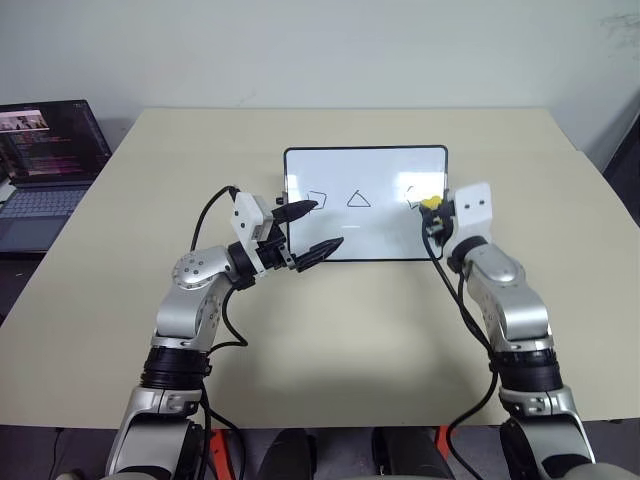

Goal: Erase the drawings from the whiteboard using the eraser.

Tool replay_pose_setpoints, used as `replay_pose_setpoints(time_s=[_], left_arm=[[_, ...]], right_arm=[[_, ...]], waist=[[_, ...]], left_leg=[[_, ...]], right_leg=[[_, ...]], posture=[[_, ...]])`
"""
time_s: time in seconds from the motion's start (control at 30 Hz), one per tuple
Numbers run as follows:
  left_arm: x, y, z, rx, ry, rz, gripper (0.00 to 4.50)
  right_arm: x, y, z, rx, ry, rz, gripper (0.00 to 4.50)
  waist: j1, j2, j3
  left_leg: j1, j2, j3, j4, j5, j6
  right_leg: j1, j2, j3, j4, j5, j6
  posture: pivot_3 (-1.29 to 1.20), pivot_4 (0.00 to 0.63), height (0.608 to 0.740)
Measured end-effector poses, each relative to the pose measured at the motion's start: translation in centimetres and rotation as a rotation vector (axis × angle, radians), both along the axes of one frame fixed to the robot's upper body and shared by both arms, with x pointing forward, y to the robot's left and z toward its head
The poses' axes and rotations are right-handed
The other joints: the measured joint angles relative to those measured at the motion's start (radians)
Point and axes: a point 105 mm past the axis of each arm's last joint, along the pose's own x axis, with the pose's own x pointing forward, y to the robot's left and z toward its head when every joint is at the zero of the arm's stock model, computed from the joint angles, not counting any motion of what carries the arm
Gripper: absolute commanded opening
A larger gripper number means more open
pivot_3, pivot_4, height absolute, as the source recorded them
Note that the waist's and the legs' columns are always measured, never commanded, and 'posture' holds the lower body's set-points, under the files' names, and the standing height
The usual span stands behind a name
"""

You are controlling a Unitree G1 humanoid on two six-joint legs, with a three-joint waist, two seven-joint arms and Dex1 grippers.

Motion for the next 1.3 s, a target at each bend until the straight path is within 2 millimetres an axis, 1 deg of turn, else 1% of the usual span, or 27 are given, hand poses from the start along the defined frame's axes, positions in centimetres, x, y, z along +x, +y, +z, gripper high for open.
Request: replay_pose_setpoints(time_s=[0.07,0.13,0.2,0.37,0.47,0.57,0.6,0.8,1.2,1.23,1.3], left_arm=[[0.0,-0.1,0.1,-0.003,-0.004,-0.005,4.5],[0.1,-0.2,0.3,-0.006,-0.009,-0.008,4.5],[0.1,-0.3,0.3,-0.008,-0.009,-0.009,4.5],[0.1,-0.3,0.3,-0.01,-0.008,-0.007,4.5],[0.1,-0.3,0.3,-0.011,-0.009,-0.007,4.5],[0.1,-0.4,0.4,-0.013,-0.011,-0.007,4.5],[0.1,-0.4,0.4,-0.012,-0.01,-0.004,4.5],[0.1,-0.3,0.4,-0.013,-0.013,0.005,4.5],[0.0,-0.3,0.3,-0.014,-0.008,0.007,4.5],[0.0,-0.3,0.4,-0.015,-0.009,0.007,4.5],[0.0,-0.4,0.4,-0.017,-0.009,0.004,4.5]], right_arm=[[0.5,0.8,1.8,0.012,-0.046,0.017,1.27],[0.8,1.5,3.0,0.024,-0.082,0.029,1.27],[1.1,1.8,3.2,0.03,-0.089,0.033,1.27],[2.2,2.4,2.0,0.035,-0.055,0.04,1.27],[2.9,3.3,1.6,0.037,-0.06,0.059,1.27],[3.3,4.1,0.1,0.016,-0.04,0.079,1.27],[3.4,4.0,-0.3,0.011,-0.041,0.08,1.27],[4.0,3.9,-0.2,-0.001,-0.067,0.085,1.27],[4.1,3.5,-0.2,-0.008,-0.076,0.078,1.27],[4.0,3.4,-0.2,-0.011,-0.076,0.075,1.27],[3.5,2.6,-1.1,-0.033,-0.072,0.067,1.27]], waist=[[0.001,0.0,0.0],[0.001,0.0,0.0],[0.001,0.0,0.0],[0.001,0.0,0.0],[-0.002,0.0,0.0],[-0.001,0.0,0.0],[-0.001,0.0,0.0],[0.0,0.0,0.0],[0.0,0.0,0.0],[0.001,0.0,0.0],[0.003,-0.001,-0.001]], left_leg=[[0.0,0.0,0.0,0.0,0.0,0.0],[0.0,0.0,0.0,0.0,0.0,0.0],[0.0,0.0,0.0,0.0,0.0,0.0],[0.0,0.0,0.0,0.0,0.0,0.0],[0.0,0.0,0.001,0.0,0.0,0.0],[0.0,0.0,0.001,0.0,0.0,0.0],[0.0,0.0,0.001,0.0,0.0,0.0],[0.0,0.0,0.001,0.001,0.0,0.0],[0.0,0.0,0.001,0.001,0.0,0.0],[0.0,0.0,0.001,0.001,0.0,0.0],[0.0,0.0,0.0,0.001,0.0,0.0]], right_leg=[[0.0,0.0,0.0,0.0,0.0,0.0],[0.0,0.0,0.0,0.0,0.0,0.0],[0.0,0.0,0.0,-0.001,0.0,0.0],[0.0,0.0,0.0,0.0,0.0,0.0],[0.0,0.0,0.0,0.0,0.0,0.0],[0.0,0.0,0.0,0.0,0.0,0.0],[0.0,0.0,0.0,0.0,0.0,0.0],[0.0,0.0,0.0,0.001,0.0,0.0],[0.0,0.0,0.0,0.001,0.0,0.0],[0.0,0.0,0.0,0.001,0.0,0.0],[0.001,0.0,0.0,0.0,0.0,0.0]], posture=[[0.0,0.15,0.74],[0.0,0.15,0.74],[0.0,0.15,0.74],[0.0,0.15,0.74],[0.0,0.15,0.74],[0.0,0.15,0.74],[0.0,0.15,0.74],[0.0,0.15,0.74],[0.0,0.15,0.74],[0.0,0.15,0.74],[0.0,0.15,0.74]])
